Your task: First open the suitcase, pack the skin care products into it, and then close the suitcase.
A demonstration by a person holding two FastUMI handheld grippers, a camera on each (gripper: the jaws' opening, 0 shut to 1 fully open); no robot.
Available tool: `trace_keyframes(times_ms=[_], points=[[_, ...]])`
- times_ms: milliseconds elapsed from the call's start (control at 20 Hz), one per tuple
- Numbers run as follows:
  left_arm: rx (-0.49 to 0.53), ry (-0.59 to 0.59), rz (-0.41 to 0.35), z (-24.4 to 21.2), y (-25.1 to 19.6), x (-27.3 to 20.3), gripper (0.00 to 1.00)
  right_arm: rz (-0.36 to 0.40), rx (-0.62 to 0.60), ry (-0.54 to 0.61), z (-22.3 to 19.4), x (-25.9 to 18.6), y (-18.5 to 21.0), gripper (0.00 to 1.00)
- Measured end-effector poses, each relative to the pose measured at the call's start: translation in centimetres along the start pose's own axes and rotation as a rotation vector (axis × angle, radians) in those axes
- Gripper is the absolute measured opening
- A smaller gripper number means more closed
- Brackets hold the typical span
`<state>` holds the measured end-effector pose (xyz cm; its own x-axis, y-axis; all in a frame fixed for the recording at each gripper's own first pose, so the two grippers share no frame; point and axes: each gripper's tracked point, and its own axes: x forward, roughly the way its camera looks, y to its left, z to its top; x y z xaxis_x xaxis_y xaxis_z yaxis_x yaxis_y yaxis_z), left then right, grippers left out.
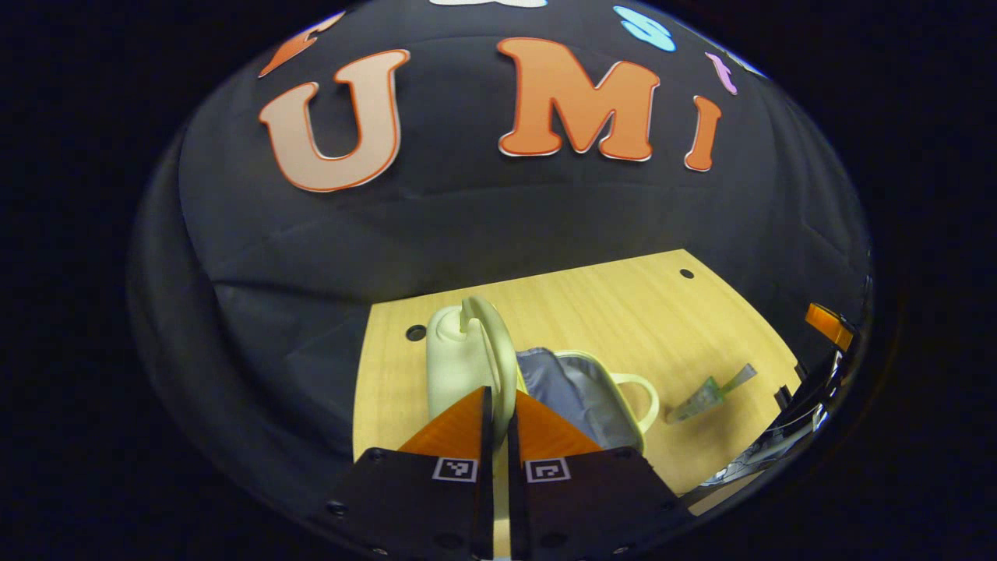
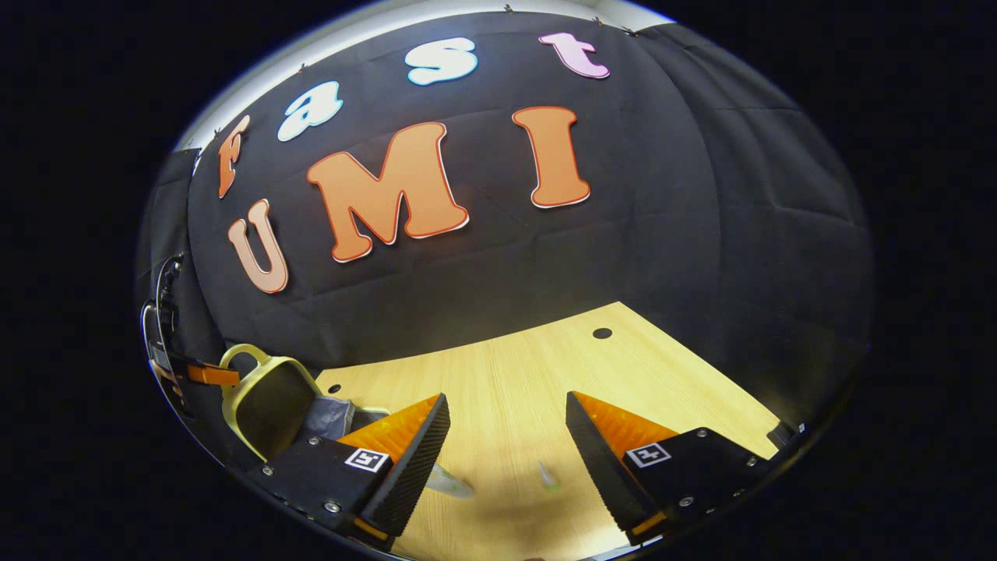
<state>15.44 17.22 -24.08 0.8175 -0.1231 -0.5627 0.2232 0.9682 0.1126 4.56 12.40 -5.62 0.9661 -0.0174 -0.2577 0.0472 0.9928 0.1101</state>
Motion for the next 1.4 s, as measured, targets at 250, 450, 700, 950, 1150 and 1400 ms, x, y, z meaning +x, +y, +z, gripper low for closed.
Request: trace_keyframes(times_ms=[250,450,700,950,1150,1400], points=[[-0.013,0.008,0.062,-3.6,9.2,1.0,0.08,0.0,-0.007,-0.006,0.1,0.0,3.2,0.95],[-0.02,0.07,0.14,-8.3,15.6,2.2,0.08,0.003,-0.029,0.002,-0.3,0.1,5.9,0.95],[-0.101,0.167,0.167,-15.2,21.0,5.2,0.08,-0.006,-0.059,0.014,-0.7,0.2,7.9,0.95],[-0.154,0.254,0.167,-21.7,23.1,9.5,0.08,-0.031,-0.061,0.025,-1.2,0.1,8.7,0.95],[-0.204,0.29,0.157,-24.8,23.7,12.2,0.08,-0.047,-0.072,0.043,-1.5,0.2,8.9,0.95],[-0.16,0.304,0.253,-25.5,27.1,11.3,0.35,-0.051,-0.079,0.052,-1.7,0.4,9.2,0.95]])
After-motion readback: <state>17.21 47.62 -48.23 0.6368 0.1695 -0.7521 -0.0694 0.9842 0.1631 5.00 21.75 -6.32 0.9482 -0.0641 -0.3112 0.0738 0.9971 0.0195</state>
